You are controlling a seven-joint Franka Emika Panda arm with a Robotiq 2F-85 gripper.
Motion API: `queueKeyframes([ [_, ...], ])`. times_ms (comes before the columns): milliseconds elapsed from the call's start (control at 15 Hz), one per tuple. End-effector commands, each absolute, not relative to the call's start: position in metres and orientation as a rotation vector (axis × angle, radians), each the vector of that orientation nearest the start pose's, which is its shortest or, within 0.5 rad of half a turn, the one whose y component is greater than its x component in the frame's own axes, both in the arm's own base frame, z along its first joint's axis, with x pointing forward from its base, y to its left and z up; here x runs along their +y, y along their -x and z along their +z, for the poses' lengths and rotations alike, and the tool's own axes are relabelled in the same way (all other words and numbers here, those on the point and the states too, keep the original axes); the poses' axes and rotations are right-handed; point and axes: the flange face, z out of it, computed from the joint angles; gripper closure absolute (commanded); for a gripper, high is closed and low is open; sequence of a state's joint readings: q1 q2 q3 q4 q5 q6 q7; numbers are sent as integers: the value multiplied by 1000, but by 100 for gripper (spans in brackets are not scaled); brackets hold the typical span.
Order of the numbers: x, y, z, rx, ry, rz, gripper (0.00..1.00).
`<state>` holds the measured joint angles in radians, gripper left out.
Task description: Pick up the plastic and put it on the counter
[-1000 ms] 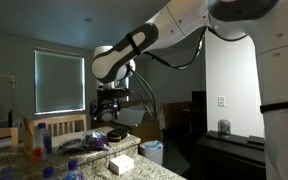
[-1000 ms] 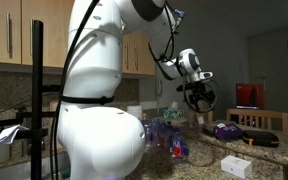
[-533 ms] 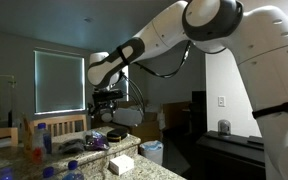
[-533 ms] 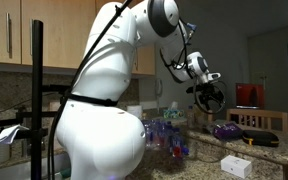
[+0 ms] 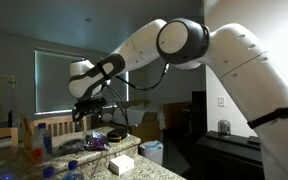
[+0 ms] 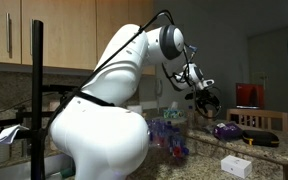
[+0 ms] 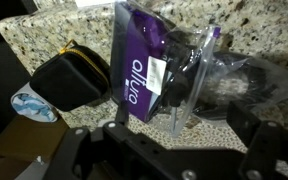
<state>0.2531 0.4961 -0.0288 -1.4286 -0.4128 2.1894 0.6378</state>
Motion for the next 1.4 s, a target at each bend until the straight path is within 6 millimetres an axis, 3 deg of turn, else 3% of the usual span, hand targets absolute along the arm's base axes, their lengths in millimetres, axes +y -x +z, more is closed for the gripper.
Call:
queueKeyframes([
  [0, 152, -731, 412, 450, 3391, -654, 0],
  [333, 122, -747, 366, 552, 3532, -477, 0],
  [533, 111, -752, 351, 595, 3575, -404, 0],
  [800, 114, -756, 356, 602, 3574, -370, 0],
  [1133, 142, -757, 389, 536, 3511, -478, 0],
  [1333, 155, -759, 398, 508, 3493, -518, 0],
])
